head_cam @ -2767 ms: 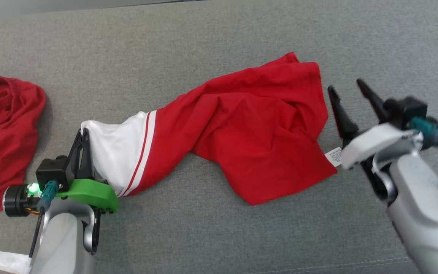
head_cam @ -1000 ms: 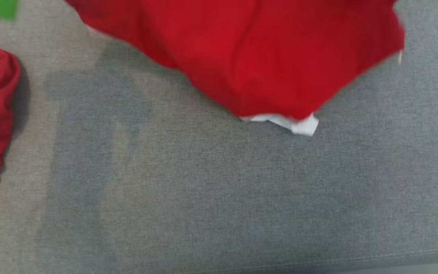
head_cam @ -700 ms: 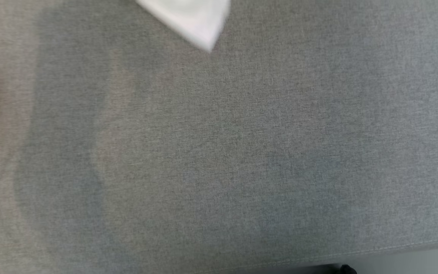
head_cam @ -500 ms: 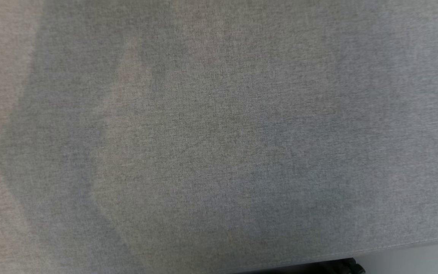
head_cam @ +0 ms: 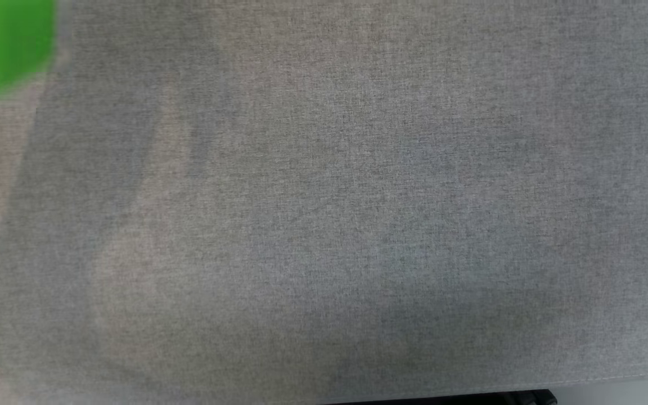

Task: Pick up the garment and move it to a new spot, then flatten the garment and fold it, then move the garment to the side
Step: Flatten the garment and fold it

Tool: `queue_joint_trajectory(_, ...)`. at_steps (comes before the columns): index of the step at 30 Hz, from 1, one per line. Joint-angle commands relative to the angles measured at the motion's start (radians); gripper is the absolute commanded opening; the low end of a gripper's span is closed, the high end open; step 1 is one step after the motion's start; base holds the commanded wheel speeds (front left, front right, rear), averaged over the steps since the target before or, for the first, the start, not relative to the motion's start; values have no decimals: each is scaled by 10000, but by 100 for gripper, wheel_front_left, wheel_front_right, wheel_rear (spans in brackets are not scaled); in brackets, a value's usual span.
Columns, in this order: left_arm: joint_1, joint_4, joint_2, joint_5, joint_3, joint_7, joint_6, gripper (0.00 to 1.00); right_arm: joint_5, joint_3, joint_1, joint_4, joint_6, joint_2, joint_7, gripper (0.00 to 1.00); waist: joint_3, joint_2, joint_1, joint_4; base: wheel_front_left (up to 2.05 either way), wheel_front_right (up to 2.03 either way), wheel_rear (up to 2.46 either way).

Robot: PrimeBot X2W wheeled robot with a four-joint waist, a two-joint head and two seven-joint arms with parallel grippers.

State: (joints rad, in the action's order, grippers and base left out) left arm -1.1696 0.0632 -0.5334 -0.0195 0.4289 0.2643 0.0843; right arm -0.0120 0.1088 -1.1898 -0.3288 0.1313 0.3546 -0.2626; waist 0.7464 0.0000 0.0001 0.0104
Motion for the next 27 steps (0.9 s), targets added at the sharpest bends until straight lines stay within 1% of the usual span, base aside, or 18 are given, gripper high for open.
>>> queue_joint_trajectory(1, 754, 338, -217, -183, -147, -6, 226, 0, 249, 29, 720, 368, -10, 50, -28, 0, -584, 0, -1, 46, 0, 0, 0)
queue_joint_trajectory(4, 2815, 1252, -472, -430, -468, -4, 690, 0, 786, 45, 2456, 1378, -10, 193, -29, 0, -1204, 0, -1, 6, 0, 0, 0)
queue_joint_trajectory(6, 4118, 1633, -538, -618, -606, -5, 919, 0, 1053, 104, 3563, 1778, -12, 374, -29, 0, -1617, 0, -1, 4, 0, 0, 0)
queue_joint_trajectory(8, 5314, 1915, -593, -787, -742, -4, 1118, 0, 1284, 174, 4531, 1929, -10, 485, -29, 0, -1967, 0, -1, -25, 0, 0, 0)
queue_joint_trajectory(9, 5778, 2035, -530, -868, -794, -4, 1174, 0, 1382, 201, 4931, 1899, -12, 544, -31, 10, -2122, 0, -1, -36, 0, 0, 0)
queue_joint_trajectory(11, 6753, 2177, -415, -930, -848, -5, 1248, 0, 1689, 419, 5683, 1726, -12, 656, -29, 41, -2437, 0, -1, -63, 0, 0, 0)
queue_joint_trajectory(12, 7185, 2227, -277, -1027, -883, -3, 1272, 0, 1815, 450, 5983, 1664, -12, 727, -31, 65, -2593, 0, -1, -65, 0, 0, 0)
queue_joint_trajectory(13, 7504, 2237, -203, -1046, -889, -3, 1276, 0, 1935, 504, 6236, 1604, -12, 742, -31, 84, -2708, 0, -1, -67, 0, 0, 0)
queue_joint_trajectory(14, 7848, 2247, -126, -1022, -889, -3, 1264, 0, 2014, 529, 6511, 1537, -12, 789, -29, 100, -2827, 0, -1, -65, 0, 0, 0)
queue_joint_trajectory(19, 8833, 2154, 434, -947, -922, -3, 1247, 0, 2139, 650, 7432, 1431, -12, 982, -31, 100, -3198, 0, -1, -17, 0, 0, 0)
queue_joint_trajectory(25, 9435, 1925, 965, -724, -1008, -3, 1004, 0, 2330, 861, 8723, 1685, -10, 1167, -29, 100, -3364, 0, -1, 120, 0, 0, 0)
queue_joint_trajectory(27, 9548, 1851, 1131, -713, -1135, -3, 978, 0, 2477, 896, 8876, 1671, -10, 1173, -31, 100, -3346, 0, -1, 128, 0, 0, 0)
